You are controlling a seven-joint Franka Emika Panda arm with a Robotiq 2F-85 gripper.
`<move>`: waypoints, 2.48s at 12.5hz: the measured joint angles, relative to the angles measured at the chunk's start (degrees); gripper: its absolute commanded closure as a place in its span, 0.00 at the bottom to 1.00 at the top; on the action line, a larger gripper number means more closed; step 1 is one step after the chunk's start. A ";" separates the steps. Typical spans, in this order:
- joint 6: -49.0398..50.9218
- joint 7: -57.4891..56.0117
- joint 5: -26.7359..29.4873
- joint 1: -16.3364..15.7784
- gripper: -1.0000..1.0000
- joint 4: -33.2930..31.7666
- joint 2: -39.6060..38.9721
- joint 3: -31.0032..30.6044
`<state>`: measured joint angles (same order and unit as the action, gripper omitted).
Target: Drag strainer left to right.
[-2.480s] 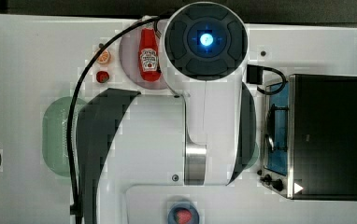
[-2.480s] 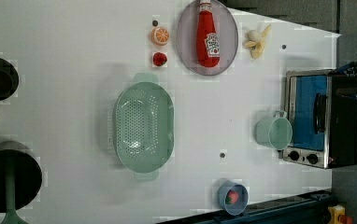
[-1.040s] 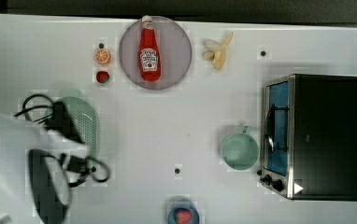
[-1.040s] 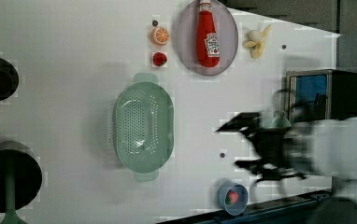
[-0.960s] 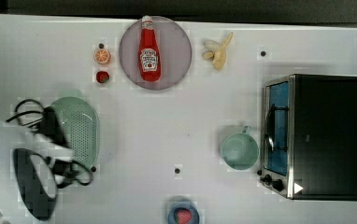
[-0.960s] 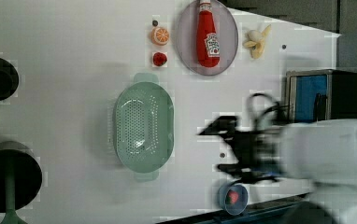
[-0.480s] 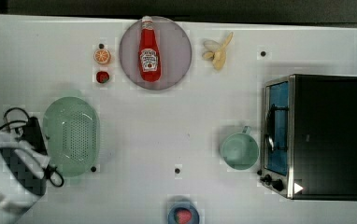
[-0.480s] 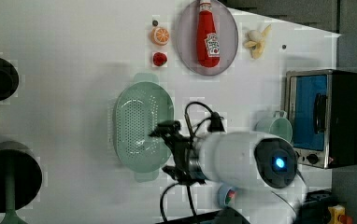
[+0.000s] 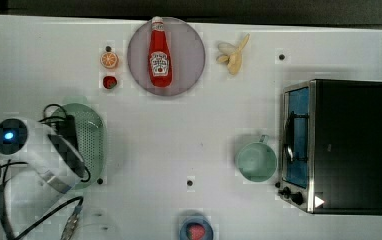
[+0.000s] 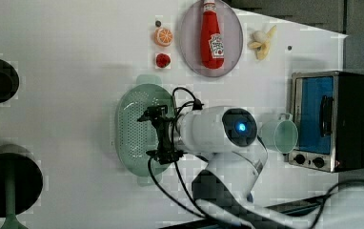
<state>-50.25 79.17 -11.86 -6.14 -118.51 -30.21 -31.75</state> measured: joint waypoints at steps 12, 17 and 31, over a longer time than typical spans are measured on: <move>-8.06 3.08 -1.01 -5.35 0.00 -1.12 -1.96 12.02; -8.34 3.13 -1.19 -4.62 0.00 -2.80 -2.91 11.81; -10.30 -7.83 -1.05 8.33 0.00 -11.86 2.91 12.35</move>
<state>-60.54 71.34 -12.91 2.19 -130.37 -27.31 -19.40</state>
